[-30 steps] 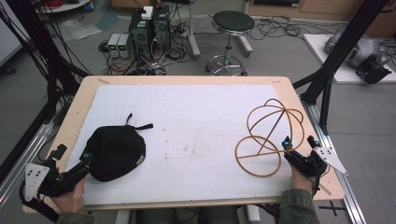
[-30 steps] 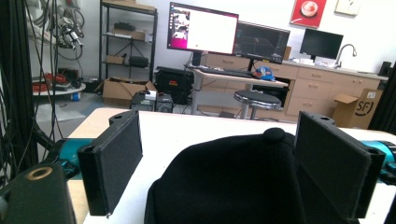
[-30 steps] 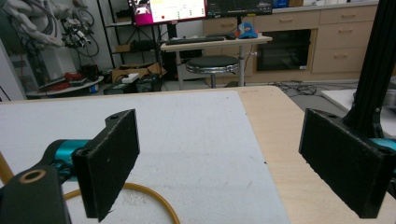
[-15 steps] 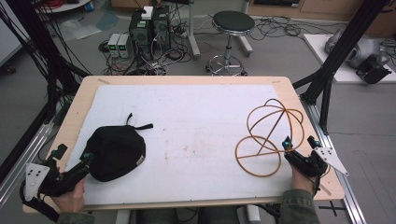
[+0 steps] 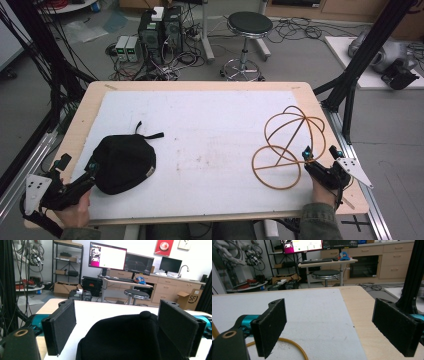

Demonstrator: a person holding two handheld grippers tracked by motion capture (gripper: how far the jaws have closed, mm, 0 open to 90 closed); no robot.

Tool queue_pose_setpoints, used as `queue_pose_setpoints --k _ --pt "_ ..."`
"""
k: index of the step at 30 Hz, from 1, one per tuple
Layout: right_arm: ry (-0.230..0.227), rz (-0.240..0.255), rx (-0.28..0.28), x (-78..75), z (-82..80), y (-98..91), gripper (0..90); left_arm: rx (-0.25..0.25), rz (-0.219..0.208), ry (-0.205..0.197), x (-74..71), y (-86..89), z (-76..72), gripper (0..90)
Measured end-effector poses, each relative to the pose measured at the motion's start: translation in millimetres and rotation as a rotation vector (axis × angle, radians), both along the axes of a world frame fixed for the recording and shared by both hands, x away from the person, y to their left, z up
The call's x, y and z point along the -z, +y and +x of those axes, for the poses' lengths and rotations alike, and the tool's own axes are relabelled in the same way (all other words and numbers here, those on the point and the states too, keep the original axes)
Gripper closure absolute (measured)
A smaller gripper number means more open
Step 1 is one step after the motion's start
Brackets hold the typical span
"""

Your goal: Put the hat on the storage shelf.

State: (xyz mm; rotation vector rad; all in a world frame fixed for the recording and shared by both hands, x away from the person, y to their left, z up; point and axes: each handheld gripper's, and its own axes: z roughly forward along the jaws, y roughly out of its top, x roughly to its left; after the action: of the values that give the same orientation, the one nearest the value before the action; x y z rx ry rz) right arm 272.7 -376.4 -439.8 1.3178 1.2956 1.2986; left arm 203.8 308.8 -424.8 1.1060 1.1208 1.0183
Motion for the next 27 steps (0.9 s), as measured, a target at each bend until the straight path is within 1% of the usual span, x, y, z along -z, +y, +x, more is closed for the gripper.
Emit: queue_pose_setpoints --k 2,4,5,6,9,14,17,18,19,20,21,22,23,24,25,26,27 --pt "0.001 0.0 -0.001 0.2 0.1 -0.3 11.5 0.008 0.003 0.0 -0.9 -1.1 0.5 16.0" --pt "0.0 0.002 -0.002 0.1 0.0 -0.2 11.5 0.034 -0.001 -0.001 -3.0 -2.0 1.8 16.1" --pt "0.0 0.003 -0.003 0.0 0.0 -0.2 11.5 0.034 -0.001 -0.001 -3.0 -2.0 1.8 16.2" --pt "0.0 0.003 -0.003 -0.1 -0.1 -0.1 11.5 0.055 -0.003 0.001 -6.3 -2.8 3.5 16.2" --pt "0.004 0.005 -0.005 0.2 -0.1 -0.2 11.5 0.068 0.004 0.004 -9.0 -3.7 4.4 16.3" --pt "-0.002 0.003 -0.004 0.3 0.3 -1.0 11.5 0.099 0.026 0.042 -14.2 -9.0 10.3 16.3" --pt "-0.001 0.005 -0.002 0.3 0.5 -1.4 11.6 0.113 0.029 0.052 -14.7 -11.3 12.5 17.0" --pt "0.0 0.007 -0.001 0.3 0.2 -1.6 11.5 0.121 0.045 0.07 -15.0 -13.9 14.8 17.0" --pt "0.0 0.008 0.0 0.3 0.2 -1.7 11.5 0.121 0.045 0.07 -15.0 -13.9 14.8 17.0" --pt "0.001 0.007 -0.001 0.3 0.0 -1.9 11.5 0.131 0.065 0.093 -15.0 -16.0 17.3 17.0" --pt "0.001 0.007 -0.002 0.4 -0.1 -2.2 11.5 0.131 0.065 0.093 -15.0 -16.0 17.3 17.0" --pt "0.0 0.004 -0.001 0.4 -0.2 -2.7 11.5 0.133 0.086 0.12 -14.7 -18.1 19.6 17.1" --pt "0.0 0.004 -0.001 0.4 -0.2 -2.7 11.5 0.133 0.086 0.12 -14.7 -18.1 19.6 17.0" --pt "-0.002 0.008 0.002 0.3 -0.5 -3.0 11.5 0.141 0.094 0.141 -14.5 -19.1 21.7 17.0" --pt "0.0 0.006 0.002 0.3 -0.6 -3.3 11.5 0.141 0.094 0.141 -14.5 -19.1 21.7 17.1" --pt "-0.001 0.006 0.001 0.4 -0.5 -3.5 11.5 0.147 0.105 0.174 -14.1 -20.0 24.5 17.0" --pt "0.001 0.011 0.001 0.4 -0.5 -3.2 11.5 0.147 0.105 0.174 -14.1 -20.0 24.5 17.1"
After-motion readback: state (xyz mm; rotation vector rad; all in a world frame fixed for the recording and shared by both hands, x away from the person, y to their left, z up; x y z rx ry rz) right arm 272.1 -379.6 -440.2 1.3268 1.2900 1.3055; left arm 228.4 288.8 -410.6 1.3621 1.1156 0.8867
